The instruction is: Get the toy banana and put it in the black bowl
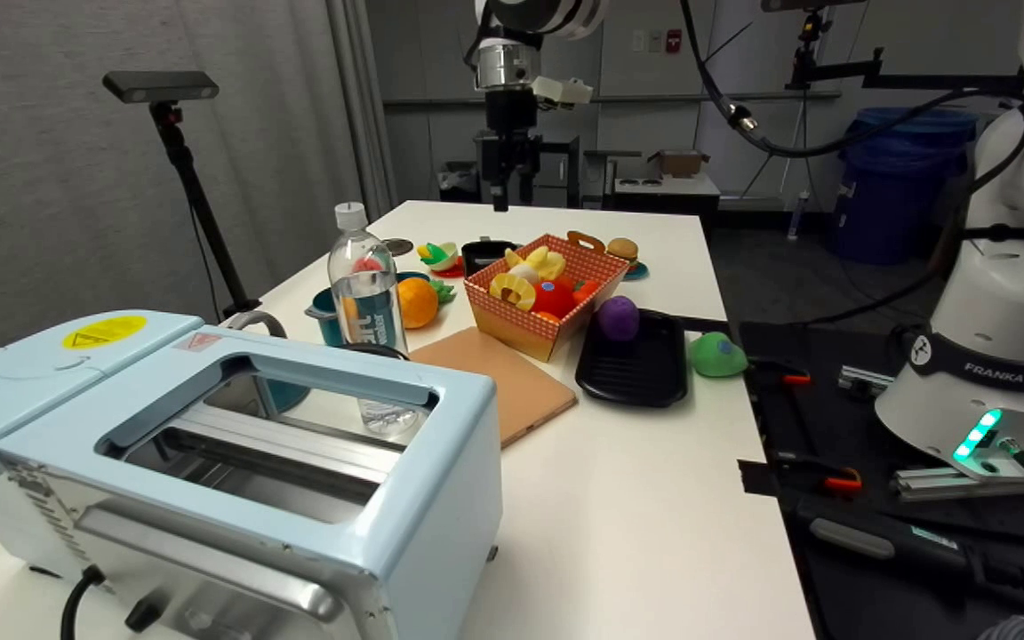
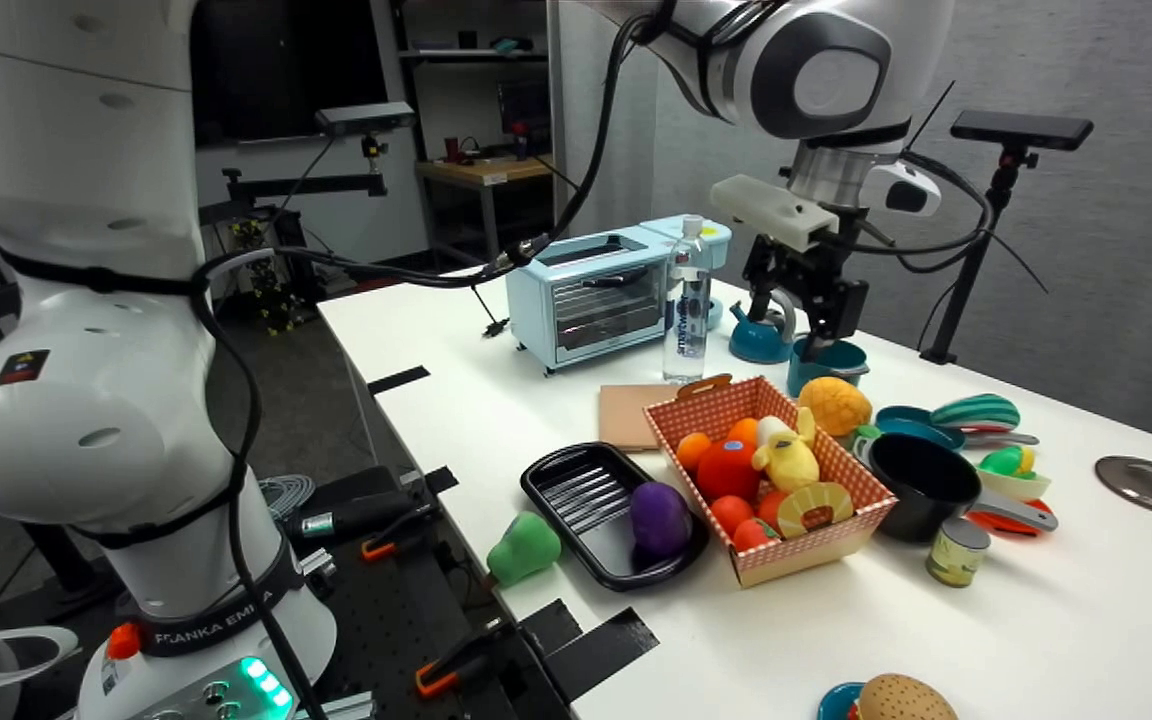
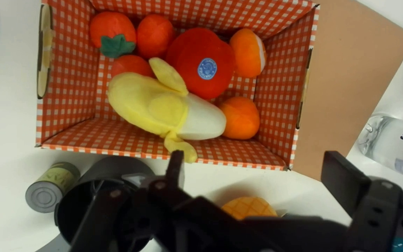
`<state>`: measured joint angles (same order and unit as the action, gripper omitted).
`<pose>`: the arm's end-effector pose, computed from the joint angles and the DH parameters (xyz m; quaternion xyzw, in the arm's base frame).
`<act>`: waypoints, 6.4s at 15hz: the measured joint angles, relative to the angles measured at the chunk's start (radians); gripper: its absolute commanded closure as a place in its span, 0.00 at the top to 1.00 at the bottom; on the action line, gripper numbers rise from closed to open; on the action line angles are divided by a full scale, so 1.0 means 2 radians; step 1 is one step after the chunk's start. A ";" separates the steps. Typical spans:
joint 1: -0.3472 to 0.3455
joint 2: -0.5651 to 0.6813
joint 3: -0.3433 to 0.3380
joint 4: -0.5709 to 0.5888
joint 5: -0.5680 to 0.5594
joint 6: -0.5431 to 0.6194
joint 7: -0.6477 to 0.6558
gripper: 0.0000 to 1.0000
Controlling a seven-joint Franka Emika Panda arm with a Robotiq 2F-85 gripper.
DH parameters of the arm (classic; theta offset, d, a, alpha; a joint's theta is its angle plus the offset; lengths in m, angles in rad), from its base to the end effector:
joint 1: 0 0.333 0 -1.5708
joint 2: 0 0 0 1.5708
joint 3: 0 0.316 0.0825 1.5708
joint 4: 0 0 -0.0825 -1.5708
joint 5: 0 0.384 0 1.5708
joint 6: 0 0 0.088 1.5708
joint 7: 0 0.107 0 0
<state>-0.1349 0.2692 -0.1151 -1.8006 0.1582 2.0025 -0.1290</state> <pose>0.6052 -0.1402 0.3931 -0.9935 0.0941 0.0213 0.0604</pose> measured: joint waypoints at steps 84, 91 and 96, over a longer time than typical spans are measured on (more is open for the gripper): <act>-0.041 0.052 0.002 -0.092 0.124 0.188 -0.008 1.00; -0.041 0.084 0.011 -0.065 0.121 0.188 -0.005 0.58; -0.038 0.083 0.015 -0.056 0.119 0.188 0.006 0.18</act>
<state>-0.2116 0.4360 -0.0848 -1.9117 0.3971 2.3777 -0.1166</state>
